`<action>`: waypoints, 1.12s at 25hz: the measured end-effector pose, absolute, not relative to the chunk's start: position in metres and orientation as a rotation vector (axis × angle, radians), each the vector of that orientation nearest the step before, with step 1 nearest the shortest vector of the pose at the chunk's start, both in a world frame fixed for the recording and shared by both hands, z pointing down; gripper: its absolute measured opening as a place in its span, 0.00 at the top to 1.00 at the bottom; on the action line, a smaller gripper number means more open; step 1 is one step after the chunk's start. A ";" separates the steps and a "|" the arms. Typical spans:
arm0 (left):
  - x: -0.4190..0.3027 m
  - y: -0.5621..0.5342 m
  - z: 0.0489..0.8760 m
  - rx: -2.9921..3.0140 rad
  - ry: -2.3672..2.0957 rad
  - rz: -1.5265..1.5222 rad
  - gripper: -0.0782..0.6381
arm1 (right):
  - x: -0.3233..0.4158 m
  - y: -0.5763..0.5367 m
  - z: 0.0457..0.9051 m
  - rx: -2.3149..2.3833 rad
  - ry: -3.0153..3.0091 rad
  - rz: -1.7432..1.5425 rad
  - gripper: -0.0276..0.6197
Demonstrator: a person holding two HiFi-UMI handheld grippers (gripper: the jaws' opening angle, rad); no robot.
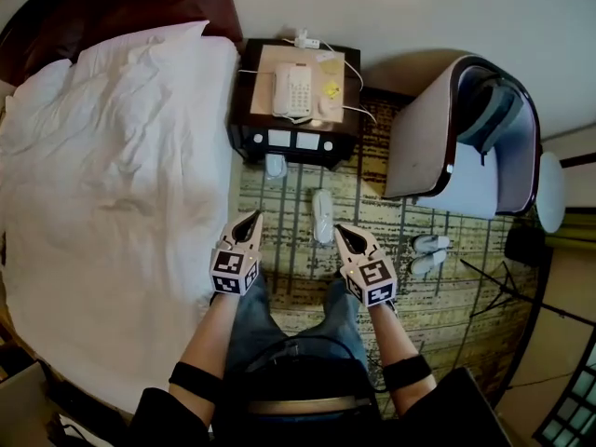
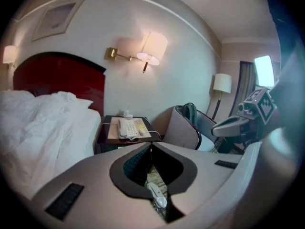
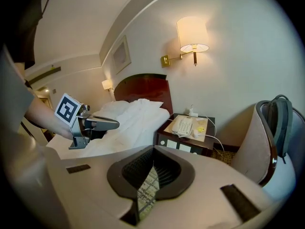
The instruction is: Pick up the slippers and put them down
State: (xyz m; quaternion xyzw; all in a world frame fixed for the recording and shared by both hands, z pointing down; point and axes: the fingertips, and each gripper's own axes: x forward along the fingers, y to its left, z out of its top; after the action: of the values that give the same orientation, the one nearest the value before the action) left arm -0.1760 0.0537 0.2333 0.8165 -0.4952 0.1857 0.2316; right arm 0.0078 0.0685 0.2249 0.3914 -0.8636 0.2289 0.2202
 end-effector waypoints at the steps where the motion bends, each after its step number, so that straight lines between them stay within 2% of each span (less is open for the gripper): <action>1: -0.179 0.052 0.246 2.220 -1.353 0.493 0.87 | -0.001 0.067 0.236 1.067 -2.384 0.643 0.96; 4: -0.186 0.047 0.288 2.159 -1.314 0.458 0.83 | -0.023 0.063 0.271 1.043 -2.369 0.671 0.96; 8: -0.193 0.032 0.353 2.049 -1.245 0.379 0.70 | -0.050 0.050 0.314 1.018 -2.351 0.691 0.96; 16: -0.209 -0.014 0.494 1.802 -1.199 0.117 0.55 | -0.070 0.032 0.425 0.967 -2.310 0.689 0.96; 28: -0.204 -0.064 0.724 1.714 -1.033 0.178 0.27 | -0.125 -0.007 0.640 0.880 -2.311 0.755 0.96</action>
State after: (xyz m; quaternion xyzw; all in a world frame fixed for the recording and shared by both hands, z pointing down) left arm -0.2037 -0.0642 0.7237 0.7200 -0.4340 0.0749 0.5363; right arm -0.1252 -0.0070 0.6401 0.3271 -0.8596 0.2807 0.2744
